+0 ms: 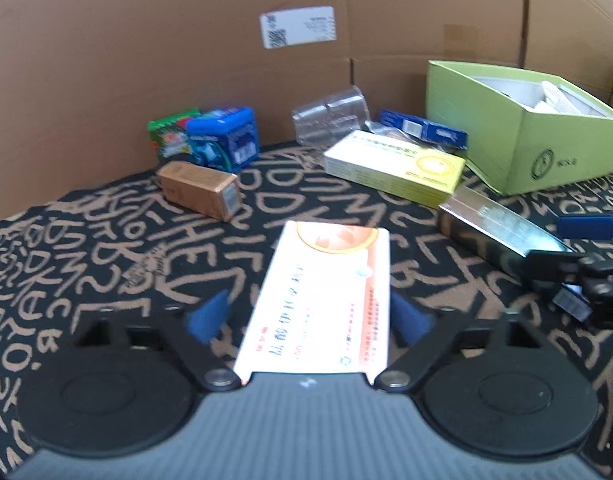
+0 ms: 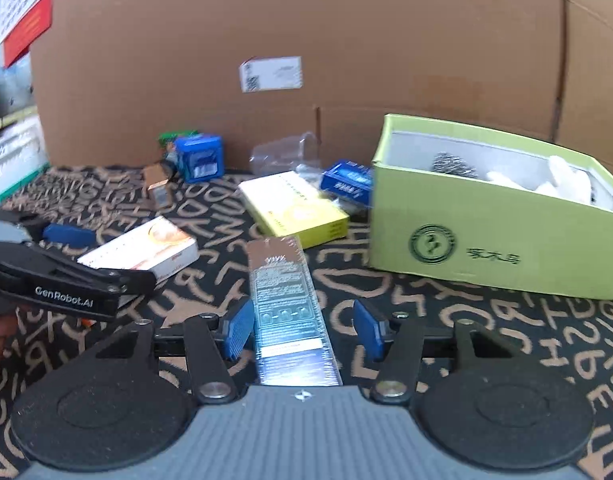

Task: Organize objects
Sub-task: 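Grasp the white-orange medicine box with the left tool while the right tool grasps the silver VIVX box, then carry both boxes into the light-green box and open both tools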

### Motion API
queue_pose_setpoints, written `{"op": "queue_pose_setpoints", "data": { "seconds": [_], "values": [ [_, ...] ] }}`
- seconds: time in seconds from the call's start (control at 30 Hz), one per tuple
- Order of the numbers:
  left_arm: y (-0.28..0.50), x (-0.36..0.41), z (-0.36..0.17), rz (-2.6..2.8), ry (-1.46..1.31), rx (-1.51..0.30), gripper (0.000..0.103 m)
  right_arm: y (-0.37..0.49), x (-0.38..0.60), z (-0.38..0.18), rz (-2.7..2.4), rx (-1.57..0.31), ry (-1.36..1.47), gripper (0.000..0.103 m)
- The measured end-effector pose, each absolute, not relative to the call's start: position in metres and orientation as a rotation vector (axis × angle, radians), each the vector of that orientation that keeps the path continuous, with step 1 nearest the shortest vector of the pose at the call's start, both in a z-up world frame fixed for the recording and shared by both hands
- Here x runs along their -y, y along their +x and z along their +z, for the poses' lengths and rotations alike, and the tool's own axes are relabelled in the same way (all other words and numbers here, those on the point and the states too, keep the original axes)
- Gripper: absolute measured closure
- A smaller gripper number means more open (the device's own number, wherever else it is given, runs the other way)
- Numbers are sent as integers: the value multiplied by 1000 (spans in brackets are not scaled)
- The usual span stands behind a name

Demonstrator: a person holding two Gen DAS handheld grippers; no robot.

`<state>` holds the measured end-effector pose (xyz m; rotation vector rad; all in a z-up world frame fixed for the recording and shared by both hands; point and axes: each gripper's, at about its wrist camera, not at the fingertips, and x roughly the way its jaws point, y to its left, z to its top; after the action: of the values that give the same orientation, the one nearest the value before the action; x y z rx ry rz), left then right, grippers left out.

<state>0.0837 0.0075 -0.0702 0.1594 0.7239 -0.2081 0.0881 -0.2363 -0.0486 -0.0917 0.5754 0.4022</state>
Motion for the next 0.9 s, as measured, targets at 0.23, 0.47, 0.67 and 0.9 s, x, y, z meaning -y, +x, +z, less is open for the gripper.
{"op": "queue_pose_setpoints", "data": {
  "seconds": [0.23,0.47,0.67,0.9],
  "values": [
    [90,-4,-72,-185,185,-725,10,96,222,-57,419,-615,-138,45],
    [90,-2,-70,-240,147,-760,34,97,221,-59,426,-631,-103,59],
    [78,12,-42,-322,87,-711,35,82,239,-47,467,-627,-8,60],
    [84,55,10,-468,15,-610,34,70,279,-10,439,-542,46,60]
  ]
}}
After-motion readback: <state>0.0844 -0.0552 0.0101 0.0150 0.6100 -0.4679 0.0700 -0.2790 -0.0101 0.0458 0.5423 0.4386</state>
